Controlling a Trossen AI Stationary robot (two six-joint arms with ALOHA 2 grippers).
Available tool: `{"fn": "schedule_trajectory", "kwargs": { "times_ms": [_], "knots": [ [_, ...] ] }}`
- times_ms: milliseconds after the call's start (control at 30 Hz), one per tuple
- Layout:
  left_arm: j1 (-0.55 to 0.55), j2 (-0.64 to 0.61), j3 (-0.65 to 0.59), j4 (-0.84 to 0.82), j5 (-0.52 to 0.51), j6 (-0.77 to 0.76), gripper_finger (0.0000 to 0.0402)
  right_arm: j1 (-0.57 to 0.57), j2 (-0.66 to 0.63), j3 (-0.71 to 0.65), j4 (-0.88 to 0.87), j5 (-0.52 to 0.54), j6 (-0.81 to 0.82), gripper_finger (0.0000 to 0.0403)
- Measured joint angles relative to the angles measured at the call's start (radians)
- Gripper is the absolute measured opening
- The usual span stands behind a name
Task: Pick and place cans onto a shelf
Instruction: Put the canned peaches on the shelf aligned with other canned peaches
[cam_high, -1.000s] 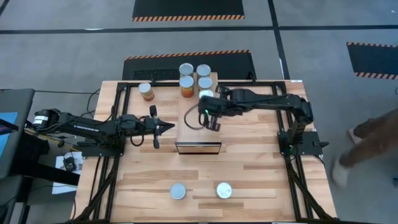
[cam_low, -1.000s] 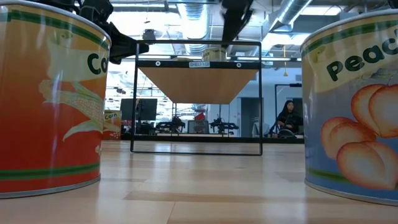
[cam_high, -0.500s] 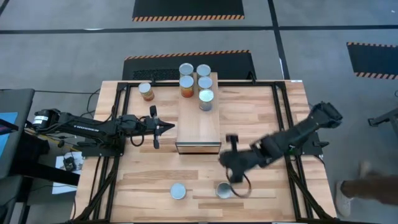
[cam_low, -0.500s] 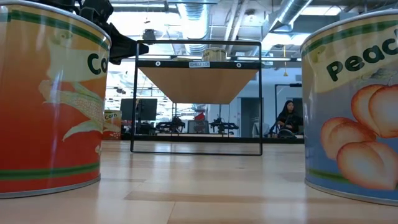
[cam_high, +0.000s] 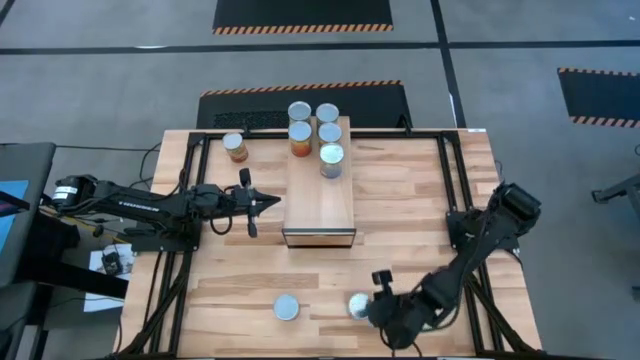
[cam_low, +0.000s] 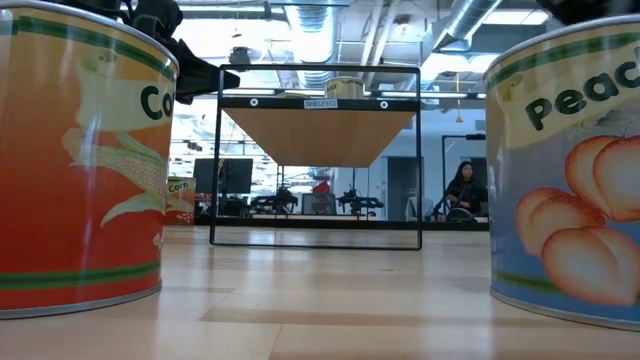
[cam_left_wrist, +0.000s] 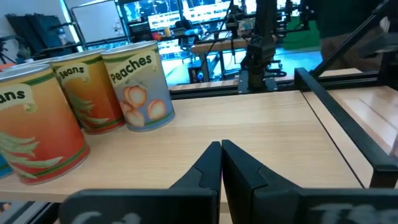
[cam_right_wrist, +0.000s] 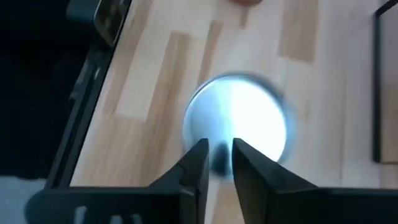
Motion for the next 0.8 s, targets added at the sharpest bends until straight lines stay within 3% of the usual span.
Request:
{"fn": "schedule_trajectory", "kwargs": {
  "times_ms": [400,633,800],
  "knots": [
    [0.0,0.0,0.0,-0.001,-0.002,-0.004,0.0002,0.024,-0.012,0.001,-0.01,-0.007,0.027,0.0155],
    [0.0,0.0,0.0,-0.007,-0.002,-0.004,0.0002,0.002,-0.012,0.001,-0.015,-0.028,0.017,0.0156],
    [0.0,0.0,0.0,-0.022,-0.002,-0.004,0.0002,0.004,0.002,0.001,-0.047,-0.045,0.016,0.0133]
  ]
}}
